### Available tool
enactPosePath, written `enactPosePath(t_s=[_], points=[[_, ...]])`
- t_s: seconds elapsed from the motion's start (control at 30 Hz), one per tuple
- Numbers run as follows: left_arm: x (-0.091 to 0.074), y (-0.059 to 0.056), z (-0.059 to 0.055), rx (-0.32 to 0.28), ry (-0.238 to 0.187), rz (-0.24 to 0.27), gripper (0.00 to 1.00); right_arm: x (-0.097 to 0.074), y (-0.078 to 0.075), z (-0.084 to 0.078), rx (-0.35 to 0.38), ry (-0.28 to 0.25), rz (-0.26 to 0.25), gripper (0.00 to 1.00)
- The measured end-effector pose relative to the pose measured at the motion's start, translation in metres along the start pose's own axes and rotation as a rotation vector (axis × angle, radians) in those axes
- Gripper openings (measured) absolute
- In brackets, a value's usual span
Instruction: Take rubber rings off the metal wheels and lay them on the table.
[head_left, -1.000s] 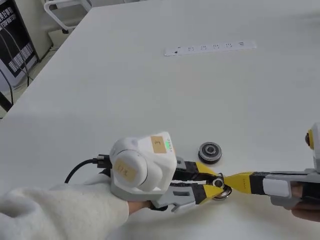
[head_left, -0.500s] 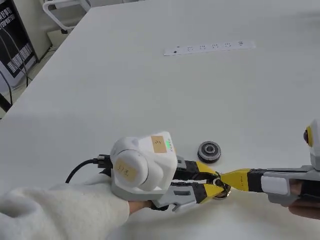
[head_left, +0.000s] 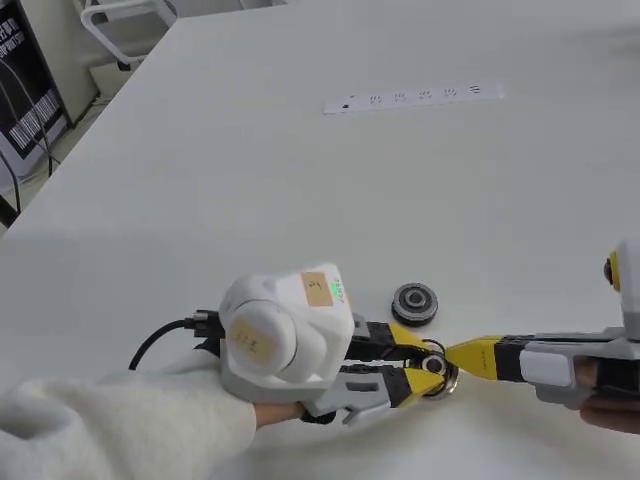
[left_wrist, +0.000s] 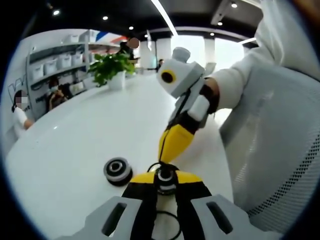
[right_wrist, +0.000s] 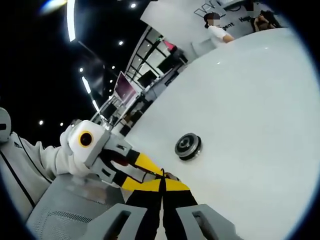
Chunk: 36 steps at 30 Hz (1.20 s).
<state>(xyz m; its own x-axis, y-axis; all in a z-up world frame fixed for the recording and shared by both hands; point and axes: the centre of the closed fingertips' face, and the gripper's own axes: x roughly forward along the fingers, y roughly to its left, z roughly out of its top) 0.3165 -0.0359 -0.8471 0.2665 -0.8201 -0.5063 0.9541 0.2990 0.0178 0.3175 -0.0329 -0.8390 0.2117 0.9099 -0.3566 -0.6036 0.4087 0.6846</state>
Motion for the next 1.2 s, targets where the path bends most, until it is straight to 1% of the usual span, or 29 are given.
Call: enactPosePath(t_s=[0.03,0.1,0.17,0.2,0.37,0.5,0.57,0.7,0.77,0.9,1.03,1.07,1.2], points=[[0.0,0.0,0.0,-0.002,0.003,0.0,0.14,0.0,0.0,0.0,-0.004,0.002,-0.002,0.0],[-0.001,-0.001,0.001,0.016,0.007,-0.001,0.15,0.0,0.0,-0.002,-0.013,0.011,-0.008,0.0],[-0.002,-0.002,0.003,0.025,0.011,-0.005,0.19,0.0,-0.001,-0.003,-0.015,0.02,-0.012,0.0],[-0.002,-0.002,0.004,0.028,0.011,-0.004,0.19,0.0,-0.001,-0.004,-0.014,0.022,-0.013,0.0],[-0.006,-0.003,0.012,0.039,-0.002,-0.005,0.22,-0.002,-0.001,-0.002,-0.016,0.018,-0.016,0.0],[-0.009,-0.005,0.02,0.021,-0.021,-0.016,0.23,-0.005,0.0,0.0,-0.018,0.011,-0.021,0.0],[-0.012,-0.007,0.023,0.023,-0.027,-0.015,0.25,-0.007,0.002,0.002,-0.02,0.005,-0.021,0.0],[-0.018,-0.006,0.03,0.017,-0.044,-0.008,0.32,-0.011,0.003,0.006,-0.023,-0.015,-0.029,0.0],[-0.021,-0.005,0.032,0.006,-0.04,0.001,0.34,-0.013,0.003,0.008,-0.018,-0.024,-0.037,0.0],[-0.031,-0.006,0.035,-0.005,-0.051,0.002,0.4,-0.018,0.009,0.013,-0.028,-0.04,-0.038,0.0],[-0.038,-0.001,0.039,-0.012,-0.064,0.022,0.48,-0.021,0.012,0.017,-0.034,-0.055,-0.041,0.0],[-0.04,-0.001,0.04,-0.024,-0.07,0.02,0.49,-0.022,0.013,0.017,-0.034,-0.059,-0.044,0.0],[-0.049,0.0,0.046,-0.027,-0.095,0.028,0.54,-0.025,0.016,0.02,-0.035,-0.07,-0.045,0.0]])
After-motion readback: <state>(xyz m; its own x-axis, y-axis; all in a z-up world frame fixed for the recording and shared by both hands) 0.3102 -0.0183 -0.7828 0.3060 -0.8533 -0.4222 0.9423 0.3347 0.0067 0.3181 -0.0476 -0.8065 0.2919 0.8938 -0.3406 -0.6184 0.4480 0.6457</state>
